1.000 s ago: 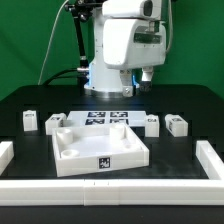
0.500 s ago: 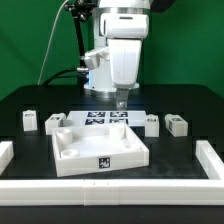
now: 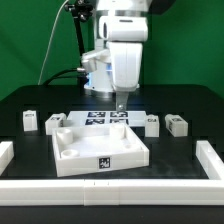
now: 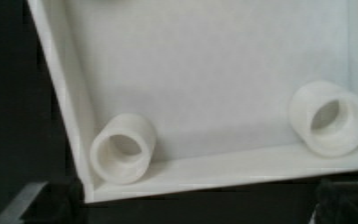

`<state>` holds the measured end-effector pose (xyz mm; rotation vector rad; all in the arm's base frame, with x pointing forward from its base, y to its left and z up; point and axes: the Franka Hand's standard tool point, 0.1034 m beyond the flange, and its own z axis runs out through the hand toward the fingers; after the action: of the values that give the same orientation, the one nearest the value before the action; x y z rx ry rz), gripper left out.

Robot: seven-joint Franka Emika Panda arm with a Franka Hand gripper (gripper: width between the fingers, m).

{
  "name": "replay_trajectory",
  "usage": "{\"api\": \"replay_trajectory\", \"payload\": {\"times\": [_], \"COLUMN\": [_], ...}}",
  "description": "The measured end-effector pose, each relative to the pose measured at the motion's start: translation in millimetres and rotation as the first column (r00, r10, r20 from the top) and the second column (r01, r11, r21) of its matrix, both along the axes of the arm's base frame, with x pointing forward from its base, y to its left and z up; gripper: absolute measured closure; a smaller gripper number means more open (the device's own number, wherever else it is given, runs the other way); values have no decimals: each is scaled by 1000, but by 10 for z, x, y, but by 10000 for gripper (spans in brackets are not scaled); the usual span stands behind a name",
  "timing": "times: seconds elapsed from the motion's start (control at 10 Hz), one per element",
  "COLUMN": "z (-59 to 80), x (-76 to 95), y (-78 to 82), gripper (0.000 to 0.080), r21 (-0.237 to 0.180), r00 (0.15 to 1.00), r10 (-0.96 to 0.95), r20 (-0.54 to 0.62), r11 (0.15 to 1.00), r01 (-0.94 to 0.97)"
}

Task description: Assemble one leg

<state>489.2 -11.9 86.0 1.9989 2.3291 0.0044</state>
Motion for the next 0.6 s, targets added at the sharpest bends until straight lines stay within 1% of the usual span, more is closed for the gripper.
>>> {"api": "replay_trajectory", "payload": {"times": [0.1, 0.3, 0.4, 0.6], "z": [-71, -177, -206, -204], "x": [-84, -178, -203, -200], "y": [-144, -358, -435, -440], "gripper": [150, 150, 150, 150], "r21": [-2, 2, 4, 4], "r00": [999, 987, 984, 987], "r10": [49, 153, 170, 149], "r20": [-23, -55, -62, -61], "r11": [999, 988, 985, 989], "r01": [-50, -153, -170, -149]}}
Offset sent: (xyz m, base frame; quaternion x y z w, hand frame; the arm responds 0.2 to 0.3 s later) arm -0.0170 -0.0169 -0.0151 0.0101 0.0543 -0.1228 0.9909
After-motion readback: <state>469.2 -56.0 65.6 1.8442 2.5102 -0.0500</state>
